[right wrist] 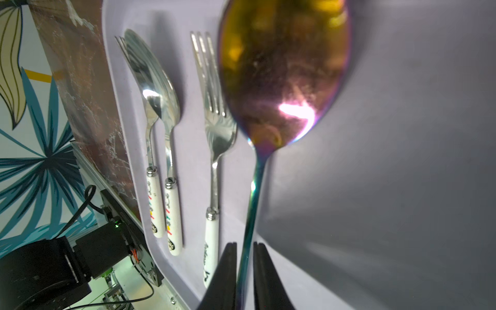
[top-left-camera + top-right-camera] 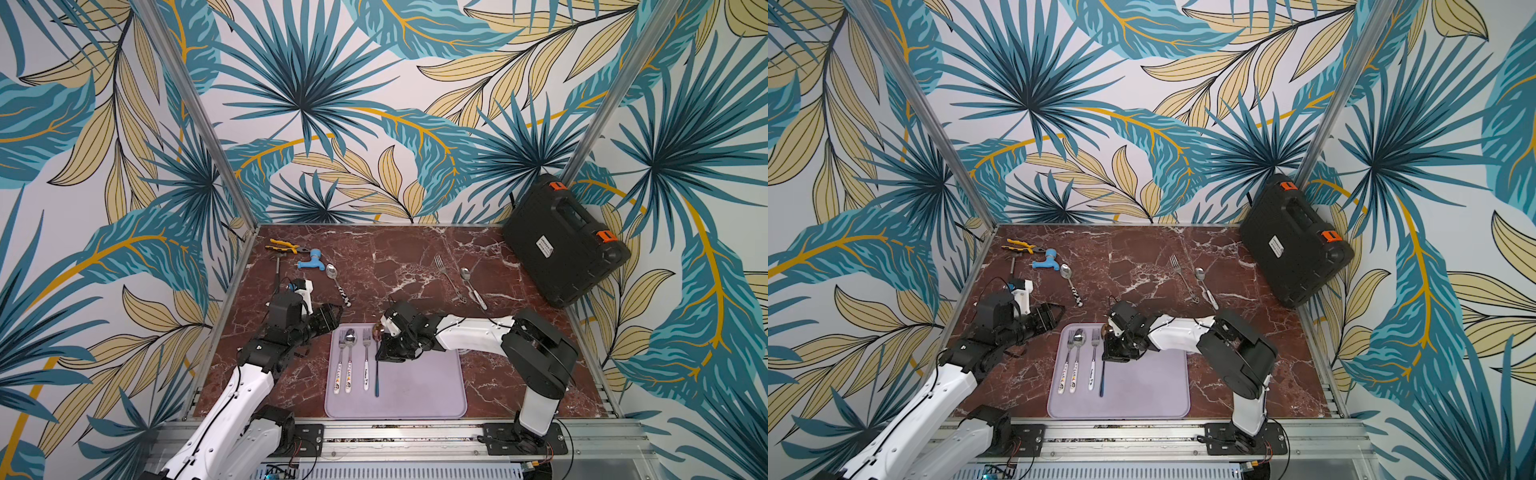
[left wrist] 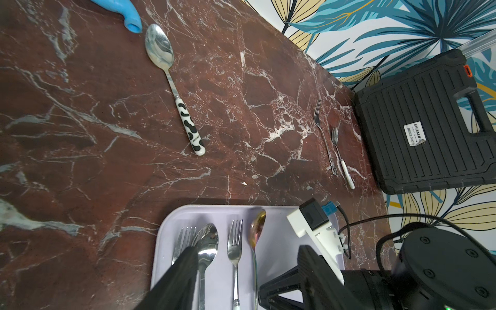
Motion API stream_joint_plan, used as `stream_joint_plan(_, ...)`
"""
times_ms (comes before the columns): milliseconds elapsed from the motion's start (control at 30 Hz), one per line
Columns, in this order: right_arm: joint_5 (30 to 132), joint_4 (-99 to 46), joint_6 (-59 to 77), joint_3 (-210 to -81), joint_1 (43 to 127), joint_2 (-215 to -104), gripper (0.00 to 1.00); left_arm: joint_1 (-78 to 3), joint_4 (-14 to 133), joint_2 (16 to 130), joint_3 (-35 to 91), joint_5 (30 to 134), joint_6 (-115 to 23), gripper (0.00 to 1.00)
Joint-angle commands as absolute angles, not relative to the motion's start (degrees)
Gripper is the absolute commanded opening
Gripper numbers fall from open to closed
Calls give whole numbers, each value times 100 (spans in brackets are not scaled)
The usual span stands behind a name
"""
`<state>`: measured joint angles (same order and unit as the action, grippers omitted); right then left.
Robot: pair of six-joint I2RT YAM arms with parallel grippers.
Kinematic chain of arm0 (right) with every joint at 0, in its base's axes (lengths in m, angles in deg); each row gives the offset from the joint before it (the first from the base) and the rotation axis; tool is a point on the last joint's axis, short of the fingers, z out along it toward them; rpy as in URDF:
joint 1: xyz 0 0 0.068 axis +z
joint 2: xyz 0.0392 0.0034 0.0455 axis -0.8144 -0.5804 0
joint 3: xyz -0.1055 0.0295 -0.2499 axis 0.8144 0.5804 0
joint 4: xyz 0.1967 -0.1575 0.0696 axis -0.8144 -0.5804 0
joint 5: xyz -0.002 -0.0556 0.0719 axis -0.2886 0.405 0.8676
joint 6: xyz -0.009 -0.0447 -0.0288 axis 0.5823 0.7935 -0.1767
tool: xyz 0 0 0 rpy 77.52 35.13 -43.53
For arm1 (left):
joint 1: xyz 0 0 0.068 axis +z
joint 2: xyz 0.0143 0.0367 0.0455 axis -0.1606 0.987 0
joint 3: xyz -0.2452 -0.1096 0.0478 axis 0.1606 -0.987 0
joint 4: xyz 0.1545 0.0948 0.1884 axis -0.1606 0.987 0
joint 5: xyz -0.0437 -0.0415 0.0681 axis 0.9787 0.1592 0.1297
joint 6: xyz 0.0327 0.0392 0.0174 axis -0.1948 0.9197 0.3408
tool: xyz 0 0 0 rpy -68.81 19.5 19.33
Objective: Set the spoon and fork side by side
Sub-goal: Place the spoon on the tray, then adjust the fork on the tray.
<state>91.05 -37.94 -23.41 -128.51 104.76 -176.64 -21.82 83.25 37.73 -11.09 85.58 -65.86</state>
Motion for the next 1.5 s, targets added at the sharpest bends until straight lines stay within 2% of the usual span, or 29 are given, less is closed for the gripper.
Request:
stream_joint_plan(0, 8931, -4239, -2167, -12937, 10462, -17821, 21, -2128, 8251, 3681, -1263, 8589, -6591, 63)
stream_joint_plan(400, 8392, -4857, -2008, -13203, 10483, -17610, 24, -2119, 8259, 3641, -1284, 8607, -6584, 64)
stream_joint_plan(533, 7885, -5321, -1826, -13513, 10630, -17458, 36, -2119, 8286, 3637, -1264, 8566, -6523, 64)
stream_joint_plan(633, 7523, -5711, -1707, -13832, 10807, -17495, 37, -2113, 8300, 3641, -1254, 8490, -6477, 64)
stream_joint_plan(1167, 6721, -6777, -1649, -15477, 11382, -18660, 41, -2073, 8255, 3612, -1341, 8162, -6233, 65)
stream_joint_plan(1300, 6664, -6902, -1664, -15758, 11433, -18944, 42, -2071, 8211, 3547, -1368, 8211, -6182, 75)
stream_joint_plan(1467, 6613, -7026, -1648, -16028, 11464, -19247, 42, -2084, 8225, 3482, -1369, 8224, -6143, 100)
